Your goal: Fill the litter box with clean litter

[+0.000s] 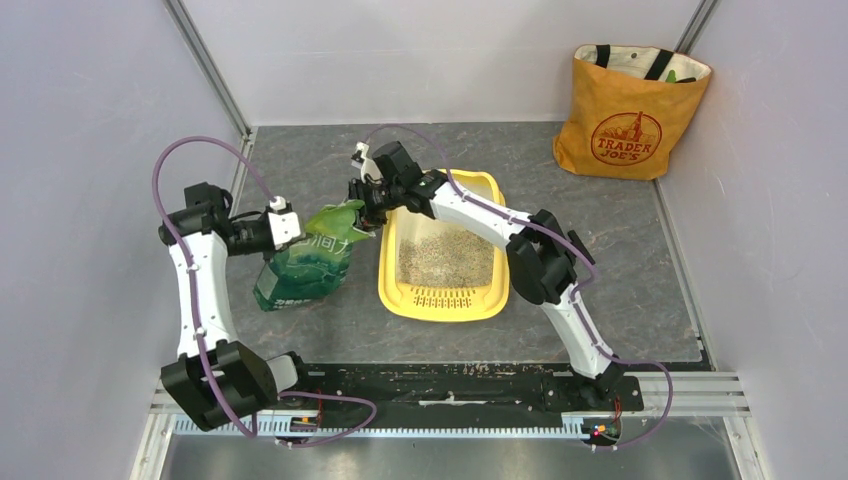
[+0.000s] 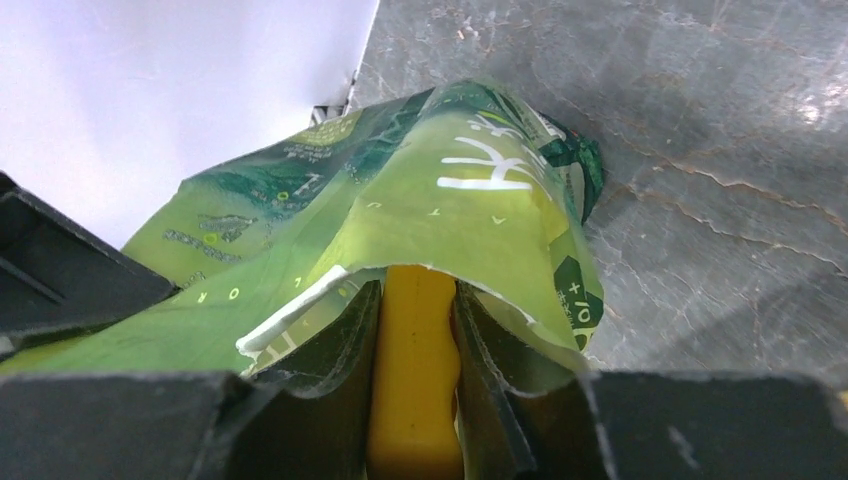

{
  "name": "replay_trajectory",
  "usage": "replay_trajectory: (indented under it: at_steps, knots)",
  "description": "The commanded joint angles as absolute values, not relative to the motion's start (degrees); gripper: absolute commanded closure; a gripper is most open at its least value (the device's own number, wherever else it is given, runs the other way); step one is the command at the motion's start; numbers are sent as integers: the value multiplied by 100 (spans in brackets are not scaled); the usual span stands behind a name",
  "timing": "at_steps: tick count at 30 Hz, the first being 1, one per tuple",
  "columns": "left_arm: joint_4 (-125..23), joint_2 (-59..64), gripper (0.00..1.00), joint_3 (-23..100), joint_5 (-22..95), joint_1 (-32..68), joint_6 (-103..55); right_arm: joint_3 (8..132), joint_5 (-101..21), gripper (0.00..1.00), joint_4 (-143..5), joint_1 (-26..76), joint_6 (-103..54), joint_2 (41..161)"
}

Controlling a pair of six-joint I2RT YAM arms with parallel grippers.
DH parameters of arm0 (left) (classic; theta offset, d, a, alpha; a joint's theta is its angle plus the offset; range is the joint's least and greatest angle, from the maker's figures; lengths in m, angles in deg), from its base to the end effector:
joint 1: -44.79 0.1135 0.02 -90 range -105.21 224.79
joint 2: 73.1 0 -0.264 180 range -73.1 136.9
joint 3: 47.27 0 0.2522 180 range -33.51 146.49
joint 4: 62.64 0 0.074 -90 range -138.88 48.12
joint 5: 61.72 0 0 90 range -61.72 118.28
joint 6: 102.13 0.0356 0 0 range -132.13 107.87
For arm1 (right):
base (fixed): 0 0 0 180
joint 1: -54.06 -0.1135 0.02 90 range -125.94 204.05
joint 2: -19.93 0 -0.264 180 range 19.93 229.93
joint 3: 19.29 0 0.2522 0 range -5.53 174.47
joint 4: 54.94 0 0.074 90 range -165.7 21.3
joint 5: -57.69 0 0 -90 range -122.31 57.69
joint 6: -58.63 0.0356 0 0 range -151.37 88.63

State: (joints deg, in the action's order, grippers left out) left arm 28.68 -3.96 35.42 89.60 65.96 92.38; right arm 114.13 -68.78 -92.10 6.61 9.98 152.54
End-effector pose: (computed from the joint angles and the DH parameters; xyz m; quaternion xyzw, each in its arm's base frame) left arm 0.1889 0.0397 0.3303 0.6092 0.6028 -0.1499 0.4930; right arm 0.3452 0.4074 0.2505 -0.1861 0.8389 0.4994 0.1109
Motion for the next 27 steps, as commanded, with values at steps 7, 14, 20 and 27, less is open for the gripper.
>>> replay_trajectory:
  at_steps: [7, 14, 20, 27]
  knots:
    - [1371, -358, 98, 3619, 10001, 6457, 8016, 9790, -8312, 100, -6217, 590, 2199, 14252]
    - [1124, -385, 98, 3650, 10017, 6440, 7760, 8888, -8347, 100, -5520, 904, 2614, 13591]
    - [1124, -402, 98, 3663, 10087, 6415, 7770, 8261, -8135, 100, -5739, 1154, 2520, 13041]
    - [1117, -391, 98, 3628, 10093, 6352, 7826, 7538, -8245, 100, -5587, 1539, 2588, 12542]
